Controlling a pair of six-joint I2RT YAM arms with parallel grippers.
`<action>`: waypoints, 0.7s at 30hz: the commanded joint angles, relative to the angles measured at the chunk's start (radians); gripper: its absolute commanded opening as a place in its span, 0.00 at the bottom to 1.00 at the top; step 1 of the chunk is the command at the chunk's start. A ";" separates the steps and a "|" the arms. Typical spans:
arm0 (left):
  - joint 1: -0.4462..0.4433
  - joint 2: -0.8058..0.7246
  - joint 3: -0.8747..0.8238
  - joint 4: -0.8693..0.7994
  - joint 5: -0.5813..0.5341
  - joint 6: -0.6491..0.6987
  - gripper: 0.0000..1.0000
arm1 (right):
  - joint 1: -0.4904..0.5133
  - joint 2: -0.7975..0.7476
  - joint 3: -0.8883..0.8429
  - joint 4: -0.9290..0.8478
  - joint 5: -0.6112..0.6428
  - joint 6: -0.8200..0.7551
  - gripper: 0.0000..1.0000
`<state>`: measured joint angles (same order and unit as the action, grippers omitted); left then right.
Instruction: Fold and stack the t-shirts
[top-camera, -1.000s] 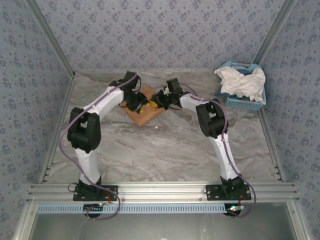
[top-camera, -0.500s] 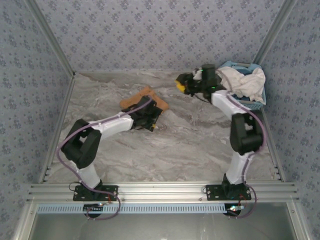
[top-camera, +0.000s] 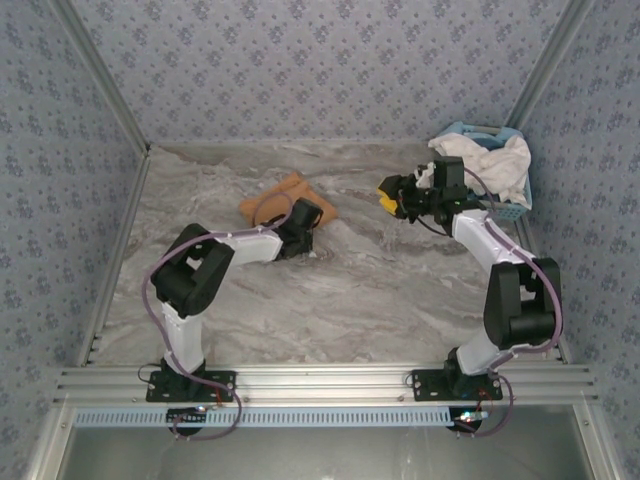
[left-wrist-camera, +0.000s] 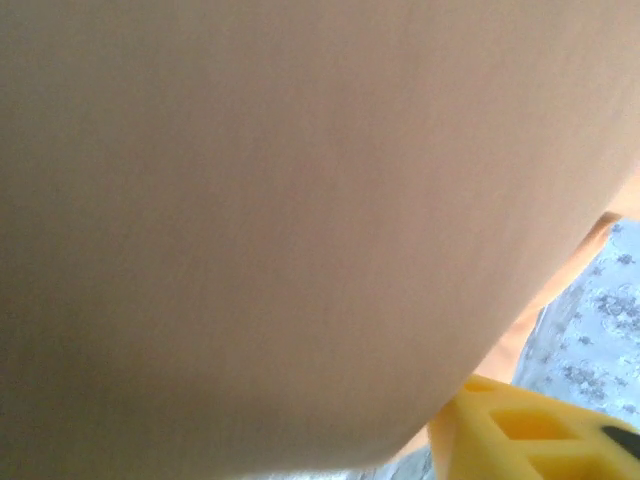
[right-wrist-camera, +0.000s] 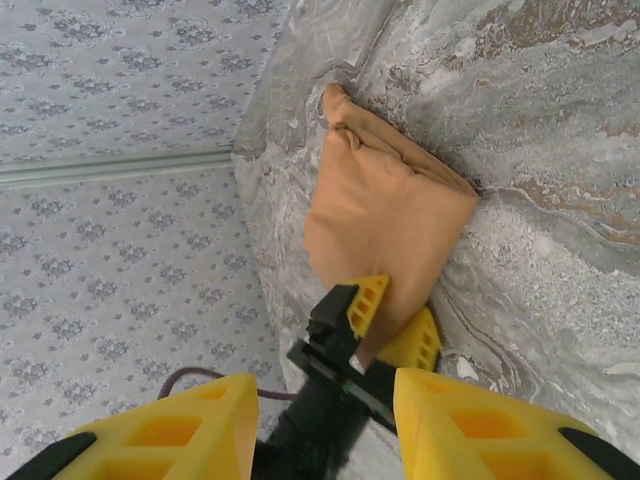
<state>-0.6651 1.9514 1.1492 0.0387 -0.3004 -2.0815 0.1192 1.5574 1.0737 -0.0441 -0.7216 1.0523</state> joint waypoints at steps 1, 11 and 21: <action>0.111 0.024 -0.022 0.071 -0.018 -0.206 0.36 | -0.003 -0.046 -0.008 -0.028 -0.021 -0.044 0.43; 0.569 0.097 0.184 -0.086 0.522 0.547 0.38 | 0.006 -0.098 -0.075 -0.104 -0.024 -0.096 0.41; 0.786 0.334 0.689 -0.695 0.644 1.158 0.45 | 0.014 -0.067 -0.081 -0.074 -0.012 -0.076 0.41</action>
<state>0.1074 2.2391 1.7470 -0.3996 0.3004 -1.1725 0.1249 1.4826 0.9916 -0.1242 -0.7326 0.9787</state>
